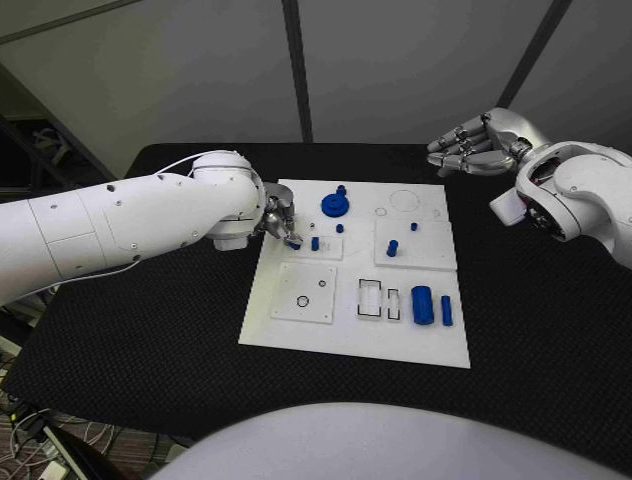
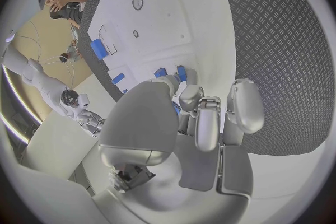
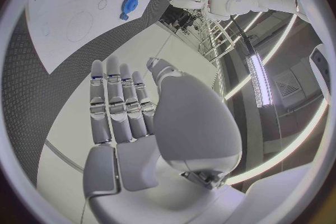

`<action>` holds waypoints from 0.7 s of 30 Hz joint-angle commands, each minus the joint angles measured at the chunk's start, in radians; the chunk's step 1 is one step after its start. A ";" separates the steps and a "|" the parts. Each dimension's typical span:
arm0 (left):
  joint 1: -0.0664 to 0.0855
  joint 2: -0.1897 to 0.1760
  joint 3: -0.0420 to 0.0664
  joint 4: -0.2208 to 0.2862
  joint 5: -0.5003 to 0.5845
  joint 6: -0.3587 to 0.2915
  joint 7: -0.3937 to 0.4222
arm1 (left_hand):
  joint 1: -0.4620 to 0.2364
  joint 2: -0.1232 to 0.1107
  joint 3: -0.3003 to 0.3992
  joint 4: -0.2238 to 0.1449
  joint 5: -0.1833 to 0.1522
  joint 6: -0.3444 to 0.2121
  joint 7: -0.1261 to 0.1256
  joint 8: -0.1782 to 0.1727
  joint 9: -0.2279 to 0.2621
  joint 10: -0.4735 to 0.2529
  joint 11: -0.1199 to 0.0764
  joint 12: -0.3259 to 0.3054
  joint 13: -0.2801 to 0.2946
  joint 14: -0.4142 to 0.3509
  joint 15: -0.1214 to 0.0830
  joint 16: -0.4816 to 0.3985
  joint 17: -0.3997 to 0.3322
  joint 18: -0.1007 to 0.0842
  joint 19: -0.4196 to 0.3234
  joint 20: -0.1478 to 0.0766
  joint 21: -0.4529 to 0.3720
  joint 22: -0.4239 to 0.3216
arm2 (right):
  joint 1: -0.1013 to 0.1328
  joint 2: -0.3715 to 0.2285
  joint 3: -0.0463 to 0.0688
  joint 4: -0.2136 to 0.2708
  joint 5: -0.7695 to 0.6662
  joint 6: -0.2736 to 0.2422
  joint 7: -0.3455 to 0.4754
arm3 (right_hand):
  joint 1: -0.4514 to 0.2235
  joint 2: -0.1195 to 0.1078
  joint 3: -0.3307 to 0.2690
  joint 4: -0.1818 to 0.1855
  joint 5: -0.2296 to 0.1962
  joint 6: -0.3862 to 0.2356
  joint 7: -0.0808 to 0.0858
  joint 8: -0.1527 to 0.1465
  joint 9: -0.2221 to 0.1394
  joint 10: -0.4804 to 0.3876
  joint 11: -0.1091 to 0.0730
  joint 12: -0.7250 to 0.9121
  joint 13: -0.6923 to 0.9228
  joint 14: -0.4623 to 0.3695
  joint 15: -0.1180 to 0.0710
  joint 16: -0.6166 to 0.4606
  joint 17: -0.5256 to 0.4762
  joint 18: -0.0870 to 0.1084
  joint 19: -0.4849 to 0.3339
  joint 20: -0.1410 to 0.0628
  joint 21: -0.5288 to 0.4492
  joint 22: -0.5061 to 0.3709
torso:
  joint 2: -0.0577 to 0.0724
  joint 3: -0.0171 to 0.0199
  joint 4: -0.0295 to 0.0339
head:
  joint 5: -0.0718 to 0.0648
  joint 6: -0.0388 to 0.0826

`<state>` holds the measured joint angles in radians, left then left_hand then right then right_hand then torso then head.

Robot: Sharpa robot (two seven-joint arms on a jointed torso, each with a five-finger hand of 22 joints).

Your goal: Assemble the parts on the task board

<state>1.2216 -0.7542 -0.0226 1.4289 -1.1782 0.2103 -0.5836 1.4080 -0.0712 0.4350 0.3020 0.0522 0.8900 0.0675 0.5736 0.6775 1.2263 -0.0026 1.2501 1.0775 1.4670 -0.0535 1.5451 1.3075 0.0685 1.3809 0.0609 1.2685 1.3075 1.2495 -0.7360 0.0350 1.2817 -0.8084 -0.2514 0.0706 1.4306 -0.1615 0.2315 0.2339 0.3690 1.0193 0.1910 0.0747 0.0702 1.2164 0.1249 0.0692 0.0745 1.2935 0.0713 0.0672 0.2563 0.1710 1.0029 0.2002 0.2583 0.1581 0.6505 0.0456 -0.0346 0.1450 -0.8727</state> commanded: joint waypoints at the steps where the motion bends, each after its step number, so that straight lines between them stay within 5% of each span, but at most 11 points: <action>1: -0.004 0.002 -0.006 0.001 -0.011 0.034 0.006 | 0.012 0.002 0.039 -0.035 -0.004 0.002 -0.010 0.003 0.043 0.001 -0.006 0.001 -0.001 0.091 -0.008 0.004 0.228 0.007 0.002 -0.007 -0.005 0.109 | 0.002 0.001 0.000 0.000 -0.001 0.008 0.005 | -0.010 0.000 -0.007 0.001 0.003 -0.003 0.005 -0.002 -0.001 -0.006 0.002 -0.002 -0.001 -0.005 0.003 -0.002 -0.001 0.012 0.005 -0.001 -0.003 -0.001 | 0.000 0.0000 -0.0009 | -0.001 0.000; 21: -0.003 0.014 -0.010 -0.010 -0.011 0.047 0.010 | -0.018 -0.012 0.049 -0.016 -0.004 0.010 -0.010 0.012 0.048 0.001 -0.005 -0.001 -0.005 0.090 -0.007 0.004 0.228 0.007 0.000 -0.008 -0.009 0.110 | 0.001 0.003 0.000 -0.002 -0.001 0.009 0.004 | -0.011 0.001 -0.008 0.001 0.003 -0.003 0.005 -0.002 -0.001 -0.006 0.002 -0.001 -0.001 -0.005 0.003 -0.002 -0.001 0.012 0.005 -0.001 -0.005 -0.002 | 0.001 0.0013 -0.0021 | -0.002 0.000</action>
<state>1.2246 -0.7436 -0.0263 1.4190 -1.1883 0.2215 -0.5801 1.4076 -0.0714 0.4505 0.3139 0.0517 0.8900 0.0676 0.5753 0.7252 1.2261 -0.0021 1.2501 1.0736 1.4669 -0.0534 1.5452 1.3075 0.0685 1.3809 0.0609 1.2646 1.3075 1.2492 -0.7344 0.0350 1.2799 -0.8084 -0.2490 0.0706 1.4306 -0.1615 0.2290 0.2365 0.3690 1.0193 0.1910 0.0747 0.0702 1.2165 0.1250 0.0692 0.0746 1.2935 0.0713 0.0672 0.2564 0.1710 1.0029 0.2003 0.2583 0.1573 0.6510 0.0462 -0.0360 0.1434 -0.8727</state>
